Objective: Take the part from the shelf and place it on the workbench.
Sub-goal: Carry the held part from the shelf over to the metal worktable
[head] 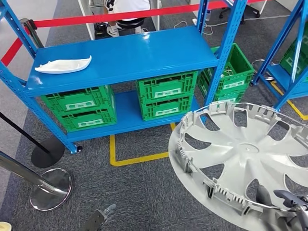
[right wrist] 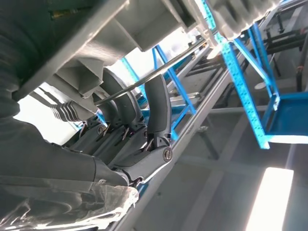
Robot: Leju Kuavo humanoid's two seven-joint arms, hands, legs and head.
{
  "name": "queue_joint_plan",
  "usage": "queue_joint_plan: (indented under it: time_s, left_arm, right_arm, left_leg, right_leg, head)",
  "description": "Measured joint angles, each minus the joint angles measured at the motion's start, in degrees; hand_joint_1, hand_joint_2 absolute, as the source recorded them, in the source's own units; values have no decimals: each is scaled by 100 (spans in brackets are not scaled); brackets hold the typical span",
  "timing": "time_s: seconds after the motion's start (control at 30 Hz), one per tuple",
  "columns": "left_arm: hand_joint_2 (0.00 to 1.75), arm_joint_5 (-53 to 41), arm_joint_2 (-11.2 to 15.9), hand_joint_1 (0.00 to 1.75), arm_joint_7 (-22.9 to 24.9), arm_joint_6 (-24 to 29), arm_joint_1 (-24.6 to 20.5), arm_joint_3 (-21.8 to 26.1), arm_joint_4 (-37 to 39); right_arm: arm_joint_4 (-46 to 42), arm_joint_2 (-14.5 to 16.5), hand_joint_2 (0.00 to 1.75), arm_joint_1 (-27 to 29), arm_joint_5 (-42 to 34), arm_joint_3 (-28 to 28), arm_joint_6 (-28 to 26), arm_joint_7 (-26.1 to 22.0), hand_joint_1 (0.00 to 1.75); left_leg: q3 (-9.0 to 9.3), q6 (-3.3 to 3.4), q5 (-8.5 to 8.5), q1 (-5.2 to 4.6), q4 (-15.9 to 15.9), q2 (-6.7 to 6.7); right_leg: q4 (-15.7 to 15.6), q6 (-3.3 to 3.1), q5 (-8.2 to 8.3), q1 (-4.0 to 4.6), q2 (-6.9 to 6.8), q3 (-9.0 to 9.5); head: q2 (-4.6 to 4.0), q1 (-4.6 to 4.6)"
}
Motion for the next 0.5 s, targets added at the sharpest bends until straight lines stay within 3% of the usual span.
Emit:
queue_joint_plan:
  time_s: [0.07,0.1,0.13,0.17,0.23,0.3,0.33,0.37,0.43,0.47,0.5]
  left_arm:
    - [175,20,-72,0,76,47,-59,1,1]
    - [175,35,-111,0,128,74,-96,1,1]
    - [175,51,-155,0,182,100,-138,2,1]
    - [175,67,-196,0,243,129,-186,4,1]
    - [175,98,-272,0,367,190,-296,11,1]
    - [175,154,-344,0,491,224,-423,39,1]
    - [175,184,-381,0,539,227,-480,62,1]
    - [175,212,-419,0,588,229,-526,84,1]
    - [175,244,-486,0,645,223,-583,114,1]
    - [175,250,-513,0,662,215,-605,124,1]
    - [175,251,-538,0,668,205,-620,134,1]
  right_arm:
    - [16,0,175,-36,-62,9,1,-55,175]
    - [29,0,175,-51,-99,11,1,-88,175]
    - [46,0,175,-66,-136,11,2,-122,175]
    - [66,0,175,-83,-175,12,2,-161,175]
    - [104,0,175,-125,-255,13,2,-236,175]
    - [139,0,175,-172,-334,18,1,-314,175]
    - [158,0,175,-193,-366,23,1,-348,175]
    - [177,0,175,-209,-390,28,2,-374,175]
    - [206,1,175,-224,-418,33,2,-403,175]
    - [216,2,175,-230,-426,34,2,-409,175]
    - [227,2,175,-238,-431,34,2,-414,175]
  left_leg:
    - [-238,-18,-542,2,749,-60]
    - [-311,-9,-687,1,1078,-68]
    - [-312,10,-704,-2,1258,-74]
    - [-216,40,-601,-8,1238,-82]
    - [238,132,-267,-35,644,-145]
    - [760,216,-163,-70,-182,-260]
    - [900,236,-180,-84,-436,-303]
    - [950,247,-196,-97,-562,-309]
    - [881,284,-110,-93,-588,-253]
    - [834,320,-50,-86,-596,-216]
    - [777,352,16,-74,-606,-174]
  right_leg:
    - [6,-54,127,11,53,-157]
    - [8,-57,193,20,82,-245]
    - [10,-56,256,31,111,-328]
    - [13,-54,321,42,143,-407]
    - [15,-45,446,56,205,-540]
    - [20,-10,568,72,258,-648]
    - [15,17,630,69,278,-683]
    - [1,53,693,67,297,-708]
    - [-14,122,750,52,312,-754]
    - [68,151,636,47,276,-816]
    - [278,182,407,42,222,-906]
  head:
    - [0,-13]
    - [0,-15]
    - [0,-14]
    - [0,-14]
    - [0,-13]
    - [0,-10]
    - [0,-8]
    - [0,-8]
    - [0,-15]
    - [0,-10]
    - [0,0]
